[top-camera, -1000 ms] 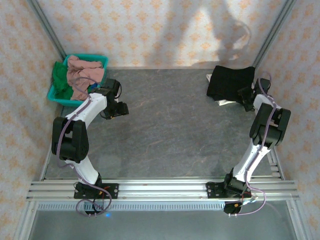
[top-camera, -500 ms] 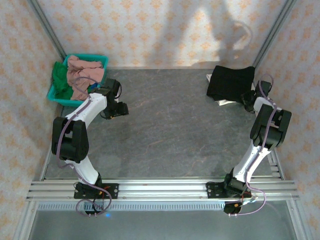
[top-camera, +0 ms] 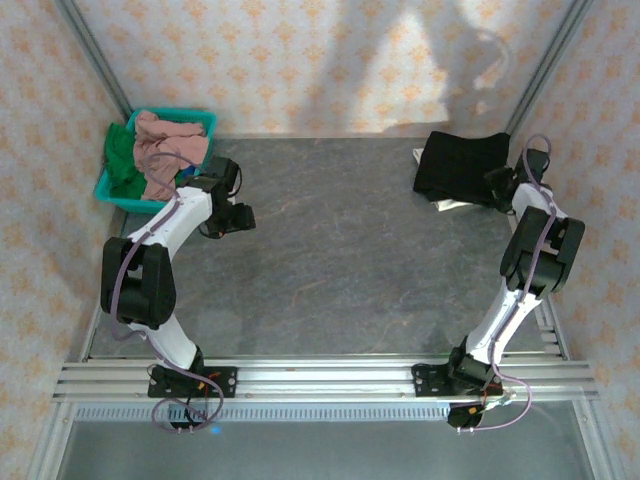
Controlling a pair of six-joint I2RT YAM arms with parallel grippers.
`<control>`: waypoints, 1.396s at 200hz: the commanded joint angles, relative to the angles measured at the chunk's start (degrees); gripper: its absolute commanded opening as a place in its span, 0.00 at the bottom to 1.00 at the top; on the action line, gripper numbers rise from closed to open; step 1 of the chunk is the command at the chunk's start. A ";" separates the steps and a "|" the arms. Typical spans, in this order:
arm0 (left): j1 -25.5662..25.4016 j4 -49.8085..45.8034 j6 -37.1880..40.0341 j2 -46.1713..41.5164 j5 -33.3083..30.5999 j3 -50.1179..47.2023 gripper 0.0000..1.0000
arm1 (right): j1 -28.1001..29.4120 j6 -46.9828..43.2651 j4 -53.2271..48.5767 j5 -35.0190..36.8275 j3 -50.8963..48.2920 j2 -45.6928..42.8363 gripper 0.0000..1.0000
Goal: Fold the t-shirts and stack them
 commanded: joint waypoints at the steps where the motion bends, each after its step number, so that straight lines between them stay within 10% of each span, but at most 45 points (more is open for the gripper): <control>1: -0.38 -1.23 1.40 -1.49 -1.63 -0.50 0.65 | -0.13 0.40 1.69 -0.91 -3.43 1.28 0.63; 55: -0.38 -1.49 1.96 -1.42 -2.00 -0.31 0.65 | -0.12 -0.28 6.75 -1.43 -3.27 3.82 0.66; 99: -0.35 -1.77 2.01 -1.53 -2.29 -0.36 0.65 | -0.13 -1.16 4.87 0.55 -1.41 2.75 0.27; 162: -0.27 -1.77 1.91 -1.16 -1.97 0.04 0.65 | -0.15 -4.80 -4.77 2.18 3.85 0.63 0.00; 279: -0.35 -1.95 2.72 0.24 -1.25 1.13 0.64 | -2.06 -21.98 -24.60 1.39 30.03 13.65 0.00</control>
